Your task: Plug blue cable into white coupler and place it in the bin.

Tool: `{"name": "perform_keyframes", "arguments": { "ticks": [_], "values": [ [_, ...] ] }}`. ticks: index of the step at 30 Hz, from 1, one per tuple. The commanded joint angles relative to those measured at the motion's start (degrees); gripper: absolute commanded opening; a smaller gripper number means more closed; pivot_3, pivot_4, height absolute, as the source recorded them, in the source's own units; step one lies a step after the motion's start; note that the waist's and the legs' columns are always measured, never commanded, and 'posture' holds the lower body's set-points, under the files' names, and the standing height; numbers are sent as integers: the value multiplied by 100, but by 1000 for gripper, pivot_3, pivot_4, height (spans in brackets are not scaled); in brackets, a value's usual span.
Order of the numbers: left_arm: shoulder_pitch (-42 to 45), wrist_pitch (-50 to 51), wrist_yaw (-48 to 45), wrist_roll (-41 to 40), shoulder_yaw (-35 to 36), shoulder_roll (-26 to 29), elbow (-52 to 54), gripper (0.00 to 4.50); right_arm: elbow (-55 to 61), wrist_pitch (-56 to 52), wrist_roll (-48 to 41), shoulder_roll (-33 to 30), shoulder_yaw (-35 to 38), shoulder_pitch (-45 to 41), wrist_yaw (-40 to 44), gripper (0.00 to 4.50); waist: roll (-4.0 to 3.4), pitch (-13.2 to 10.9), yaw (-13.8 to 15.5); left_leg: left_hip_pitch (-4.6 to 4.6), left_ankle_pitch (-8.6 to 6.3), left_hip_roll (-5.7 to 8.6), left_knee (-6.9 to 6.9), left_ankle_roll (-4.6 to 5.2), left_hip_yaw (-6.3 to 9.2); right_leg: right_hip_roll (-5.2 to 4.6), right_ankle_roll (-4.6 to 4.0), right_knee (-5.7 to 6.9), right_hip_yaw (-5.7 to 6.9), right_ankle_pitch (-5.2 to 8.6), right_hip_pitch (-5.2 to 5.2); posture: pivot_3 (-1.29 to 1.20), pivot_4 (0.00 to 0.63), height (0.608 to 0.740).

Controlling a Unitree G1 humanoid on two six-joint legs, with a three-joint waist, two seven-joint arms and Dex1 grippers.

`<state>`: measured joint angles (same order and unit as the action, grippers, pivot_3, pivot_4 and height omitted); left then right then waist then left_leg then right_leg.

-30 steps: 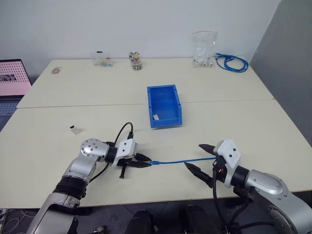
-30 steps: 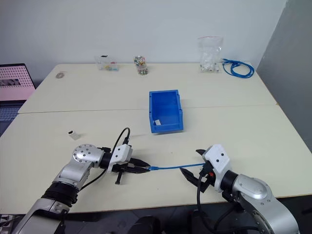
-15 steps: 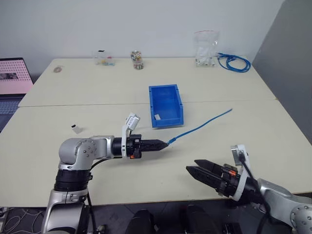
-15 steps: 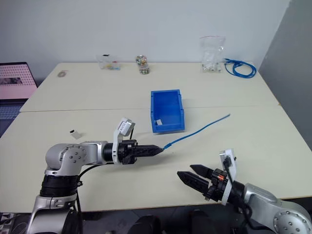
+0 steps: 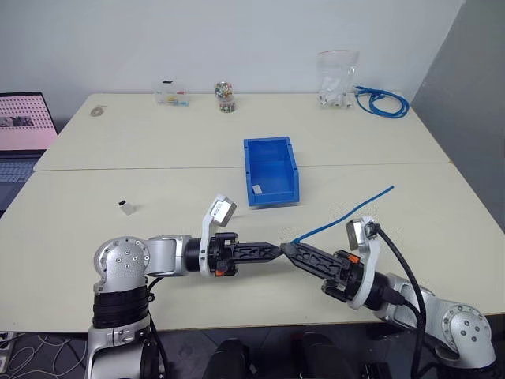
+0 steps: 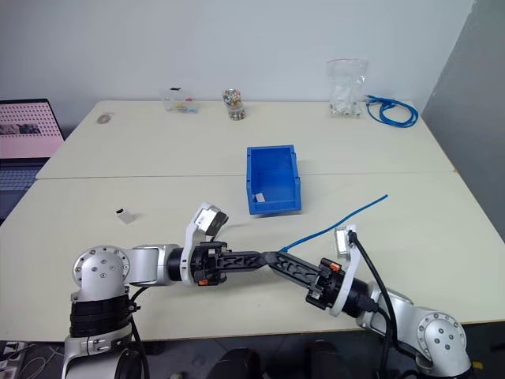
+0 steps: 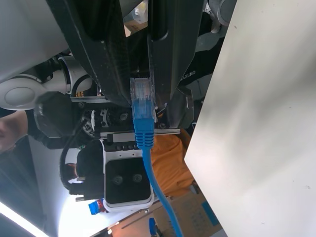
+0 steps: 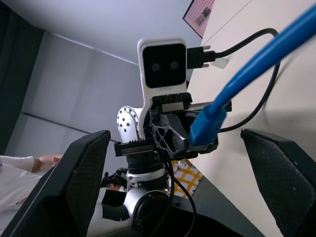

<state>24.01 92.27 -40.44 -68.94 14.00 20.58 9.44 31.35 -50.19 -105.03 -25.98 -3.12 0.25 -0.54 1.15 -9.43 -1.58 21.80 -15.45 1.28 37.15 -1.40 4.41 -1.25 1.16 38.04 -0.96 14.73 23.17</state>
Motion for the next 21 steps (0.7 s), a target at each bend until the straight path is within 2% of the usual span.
{"name": "perform_keyframes", "arguments": {
  "ticks": [1,3,5,10,17,18,21],
  "values": [
    [-45,23,118,-457,6,136,49,222,64,158,36,32,-96,-142,19,4124,0,0,-2,0,0,-1,-1,0,1,0,0,0,1,0,0,0,150,740],
    [-88,23,178,-577,-18,189,54,222,36,193,82,24,-116,-173,24,3738,0,0,-4,-1,0,-2,-2,0,1,0,0,1,0,0,1,0,150,740],
    [-103,22,242,-629,0,184,50,222,32,220,95,12,-125,-180,24,3115,0,0,-4,-1,0,-2,-2,0,1,0,0,1,1,0,2,0,150,740],
    [-74,-74,429,-743,6,131,-30,222,22,279,51,7,-153,-169,-12,1902,0,0,-3,0,0,-2,-2,0,0,0,-1,0,0,0,2,0,150,740],
    [-169,-122,507,-954,-61,232,18,222,-18,275,-14,-49,-201,-210,-14,359,0,0,-4,0,0,-2,-3,0,1,0,-1,0,1,0,2,0,150,740],
    [-192,-136,507,-961,-71,253,36,222,-34,281,-35,-54,-207,-209,-35,207,0,0,-4,0,0,-2,-3,0,0,0,-1,0,0,0,2,0,150,740],
    [-235,-208,486,-980,-104,315,94,222,-87,283,-64,-63,-224,-218,-71,206,0,0,-5,0,0,-2,-3,0,0,0,-1,0,0,0,2,0,150,740]
  ]
}}
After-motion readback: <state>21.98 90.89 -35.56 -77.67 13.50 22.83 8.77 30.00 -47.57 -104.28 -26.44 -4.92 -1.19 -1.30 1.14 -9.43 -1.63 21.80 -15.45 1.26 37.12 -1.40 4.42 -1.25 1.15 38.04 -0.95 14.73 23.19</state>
